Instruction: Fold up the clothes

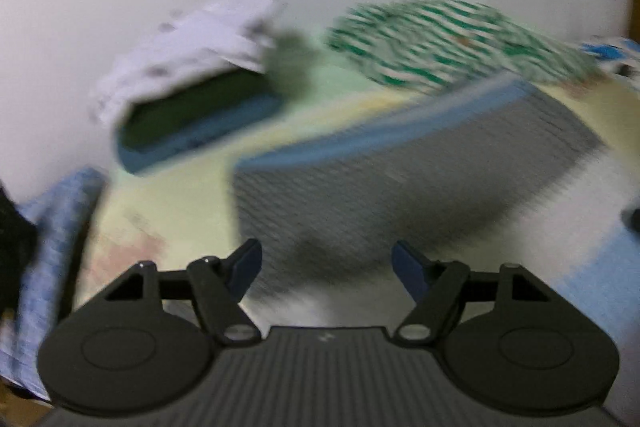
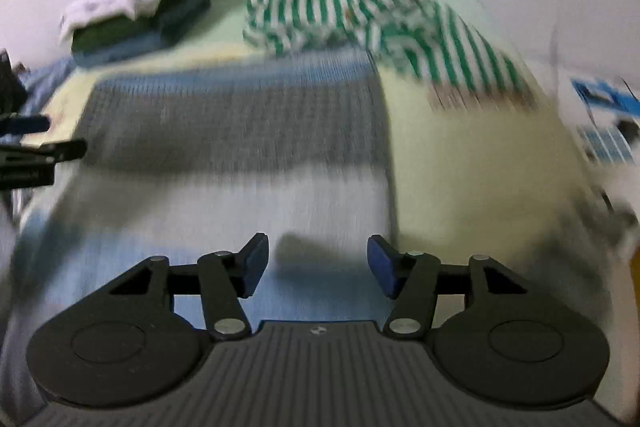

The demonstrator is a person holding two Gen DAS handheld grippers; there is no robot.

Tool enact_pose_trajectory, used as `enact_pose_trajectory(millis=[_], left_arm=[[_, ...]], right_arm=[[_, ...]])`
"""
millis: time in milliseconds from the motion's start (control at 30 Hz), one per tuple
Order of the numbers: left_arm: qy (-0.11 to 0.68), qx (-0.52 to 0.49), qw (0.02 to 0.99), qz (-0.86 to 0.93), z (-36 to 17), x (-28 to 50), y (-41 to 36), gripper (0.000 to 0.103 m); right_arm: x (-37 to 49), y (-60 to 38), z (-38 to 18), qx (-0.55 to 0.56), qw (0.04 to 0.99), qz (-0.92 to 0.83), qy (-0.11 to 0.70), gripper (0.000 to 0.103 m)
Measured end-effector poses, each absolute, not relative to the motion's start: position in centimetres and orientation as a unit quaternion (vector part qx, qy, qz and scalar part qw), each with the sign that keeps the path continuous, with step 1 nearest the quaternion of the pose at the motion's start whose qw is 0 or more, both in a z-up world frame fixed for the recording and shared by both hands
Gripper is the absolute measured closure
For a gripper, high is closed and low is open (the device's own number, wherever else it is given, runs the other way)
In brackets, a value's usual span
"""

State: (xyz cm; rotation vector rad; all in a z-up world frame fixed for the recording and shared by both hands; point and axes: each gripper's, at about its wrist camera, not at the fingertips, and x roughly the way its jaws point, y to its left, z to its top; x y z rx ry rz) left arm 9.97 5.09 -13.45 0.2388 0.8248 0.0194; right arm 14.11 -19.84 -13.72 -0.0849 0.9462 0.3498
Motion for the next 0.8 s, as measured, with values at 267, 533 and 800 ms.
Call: enact_pose_trajectory(millis=[267, 533, 800], left_arm=[[0.424, 0.127, 0.895, -0.061, -14.7, 4.4, 2.0, 0.027], [0.451, 0.101, 0.875, -0.144, -14.0, -0.6, -2.8, 0.02], [0.493, 0.086, 0.853, -0.15, -15.2, -3.9, -8.6, 0.013]], right_arm=[[5.9, -28.8, -10.7, 0.014, 0.913, 0.0, 0.407, 0.031], [8.3, -35.2, -12.1, 0.143, 0.898, -0.063, 0.411, 0.029], [14.1, -36.5, -14.7, 0.155, 0.887, -0.038, 0.432, 0.03]])
